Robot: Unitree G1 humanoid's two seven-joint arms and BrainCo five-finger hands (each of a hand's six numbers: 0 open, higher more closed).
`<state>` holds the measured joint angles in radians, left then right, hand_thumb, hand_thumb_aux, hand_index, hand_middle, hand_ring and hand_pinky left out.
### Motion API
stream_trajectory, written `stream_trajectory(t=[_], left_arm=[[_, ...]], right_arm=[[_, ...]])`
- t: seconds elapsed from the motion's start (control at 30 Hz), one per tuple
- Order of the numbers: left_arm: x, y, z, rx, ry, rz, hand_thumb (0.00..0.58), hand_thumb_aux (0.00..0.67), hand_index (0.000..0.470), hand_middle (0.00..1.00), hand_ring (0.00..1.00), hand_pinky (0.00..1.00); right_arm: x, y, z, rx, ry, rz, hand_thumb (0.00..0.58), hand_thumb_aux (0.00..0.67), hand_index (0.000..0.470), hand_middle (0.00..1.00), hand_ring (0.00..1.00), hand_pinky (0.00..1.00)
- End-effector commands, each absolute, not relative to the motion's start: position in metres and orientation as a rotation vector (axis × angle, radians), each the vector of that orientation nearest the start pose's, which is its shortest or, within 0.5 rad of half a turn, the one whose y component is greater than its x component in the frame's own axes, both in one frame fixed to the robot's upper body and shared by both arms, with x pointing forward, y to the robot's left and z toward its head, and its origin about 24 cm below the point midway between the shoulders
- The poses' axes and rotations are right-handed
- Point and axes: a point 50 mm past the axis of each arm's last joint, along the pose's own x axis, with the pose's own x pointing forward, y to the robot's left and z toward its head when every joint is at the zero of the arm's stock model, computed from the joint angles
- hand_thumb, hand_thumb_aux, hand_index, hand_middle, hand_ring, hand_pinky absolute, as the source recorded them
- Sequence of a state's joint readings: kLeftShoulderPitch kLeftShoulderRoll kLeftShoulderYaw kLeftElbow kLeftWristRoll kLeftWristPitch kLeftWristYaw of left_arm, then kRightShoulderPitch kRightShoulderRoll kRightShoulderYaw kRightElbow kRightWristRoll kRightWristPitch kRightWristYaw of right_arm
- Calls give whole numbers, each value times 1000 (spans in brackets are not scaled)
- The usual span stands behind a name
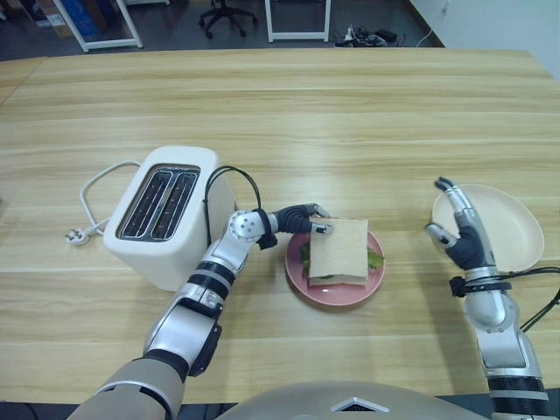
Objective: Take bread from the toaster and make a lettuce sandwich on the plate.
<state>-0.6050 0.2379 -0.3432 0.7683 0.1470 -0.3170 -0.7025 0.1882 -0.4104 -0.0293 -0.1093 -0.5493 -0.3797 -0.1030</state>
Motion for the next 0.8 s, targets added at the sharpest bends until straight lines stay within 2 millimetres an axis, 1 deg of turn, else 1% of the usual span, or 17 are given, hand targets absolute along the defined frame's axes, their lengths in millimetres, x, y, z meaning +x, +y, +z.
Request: stream_trajectory(t=[0.03, 0.13, 0.27, 0.43, 0.57, 0.63, 0.67, 0.7, 0.8], left_arm=[[323, 96, 25, 662, 146, -1078, 580, 670, 470, 1000, 1000, 1000], [323, 97, 21, 683, 154, -1081, 580, 670, 470, 1000, 1000, 1000], [322, 98, 18, 691, 160, -1089, 580, 670, 470, 1000, 1000, 1000], [321, 97, 17, 699, 155, -1093, 580, 670, 470, 1000, 1000, 1000], [323, 97, 20, 717, 134, -1083, 580, 670, 470, 1000, 1000, 1000], [323, 96, 24, 769, 86, -1061, 580, 670, 470, 1000, 1000, 1000], [324, 95, 28, 810, 38, -1032, 580, 659, 463, 1000, 1000, 1000], [325, 93, 33, 880, -29, -996, 0, 0, 0, 0, 0, 0], [327, 90, 55, 1134, -278, -802, 0, 0, 0, 0, 0, 0]], right_arm=[[200, -177, 68, -1107, -449, 286, 0, 0, 0, 0, 0, 0], [195, -156, 57, -1237, -522, 425, 0, 0, 0, 0, 0, 0], [195, -145, 36, -1362, -535, 540, 0, 0, 0, 0, 0, 0], [190, -142, 8, -1498, -474, 710, 0, 0, 0, 0, 0, 0], [177, -146, -16, -1574, -336, 899, 0, 0, 0, 0, 0, 0], [173, -146, -21, -1589, -299, 949, 0, 0, 0, 0, 0, 0], [172, -146, -22, -1590, -291, 960, 0, 0, 0, 0, 0, 0], [171, -146, -22, -1590, -288, 965, 0, 0, 0, 0, 0, 0], [172, -144, -21, -1580, -288, 960, 0, 0, 0, 0, 0, 0]])
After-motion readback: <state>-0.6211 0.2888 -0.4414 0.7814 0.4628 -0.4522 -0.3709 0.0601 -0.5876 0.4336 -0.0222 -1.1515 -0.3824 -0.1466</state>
